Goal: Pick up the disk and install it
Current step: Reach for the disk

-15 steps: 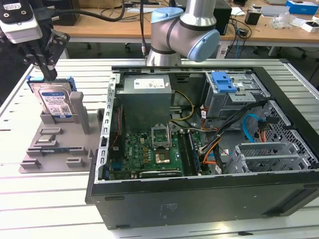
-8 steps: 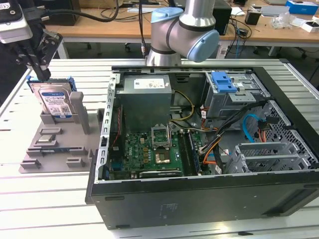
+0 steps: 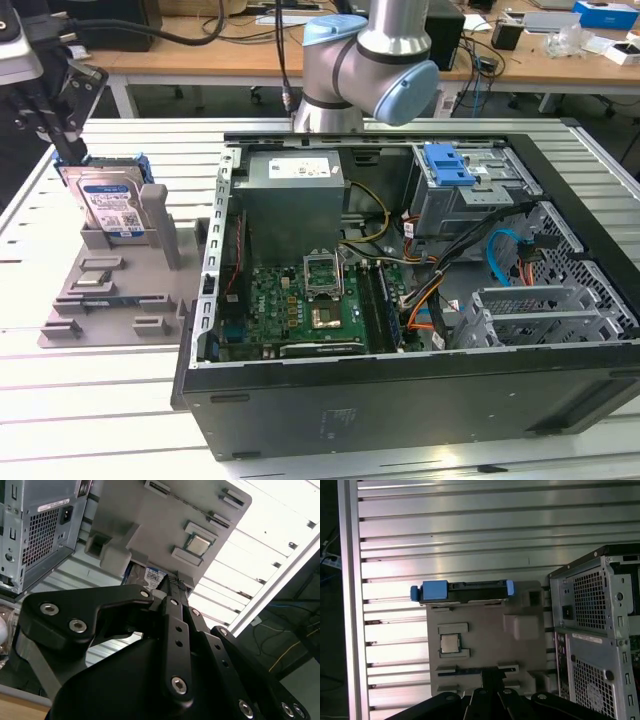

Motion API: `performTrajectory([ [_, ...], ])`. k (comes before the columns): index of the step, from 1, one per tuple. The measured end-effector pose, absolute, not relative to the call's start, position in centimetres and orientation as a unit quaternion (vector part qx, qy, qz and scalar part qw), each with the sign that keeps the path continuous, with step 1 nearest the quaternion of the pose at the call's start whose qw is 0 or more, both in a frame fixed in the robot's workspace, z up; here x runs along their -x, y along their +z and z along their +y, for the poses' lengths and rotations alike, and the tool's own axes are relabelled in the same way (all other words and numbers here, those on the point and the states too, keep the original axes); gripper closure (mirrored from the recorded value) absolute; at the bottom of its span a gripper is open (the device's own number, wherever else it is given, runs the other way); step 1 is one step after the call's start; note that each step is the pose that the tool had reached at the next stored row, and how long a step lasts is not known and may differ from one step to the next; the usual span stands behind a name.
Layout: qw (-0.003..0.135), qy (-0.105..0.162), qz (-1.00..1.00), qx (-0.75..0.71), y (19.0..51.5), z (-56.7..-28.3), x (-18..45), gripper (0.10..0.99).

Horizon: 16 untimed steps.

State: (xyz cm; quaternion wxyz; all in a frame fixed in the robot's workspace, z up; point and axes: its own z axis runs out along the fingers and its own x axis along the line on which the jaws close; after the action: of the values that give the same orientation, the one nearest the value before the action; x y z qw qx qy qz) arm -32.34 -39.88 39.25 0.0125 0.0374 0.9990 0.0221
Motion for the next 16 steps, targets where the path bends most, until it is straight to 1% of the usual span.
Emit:
performTrajectory([
  [7, 0.013, 0.022, 0.999, -0.037, 39.0, -39.7, 33.5, 0.98],
  [16, 0.012, 0.02, 0.999, -0.037, 38.4, -38.3, 34.9, 0.98],
])
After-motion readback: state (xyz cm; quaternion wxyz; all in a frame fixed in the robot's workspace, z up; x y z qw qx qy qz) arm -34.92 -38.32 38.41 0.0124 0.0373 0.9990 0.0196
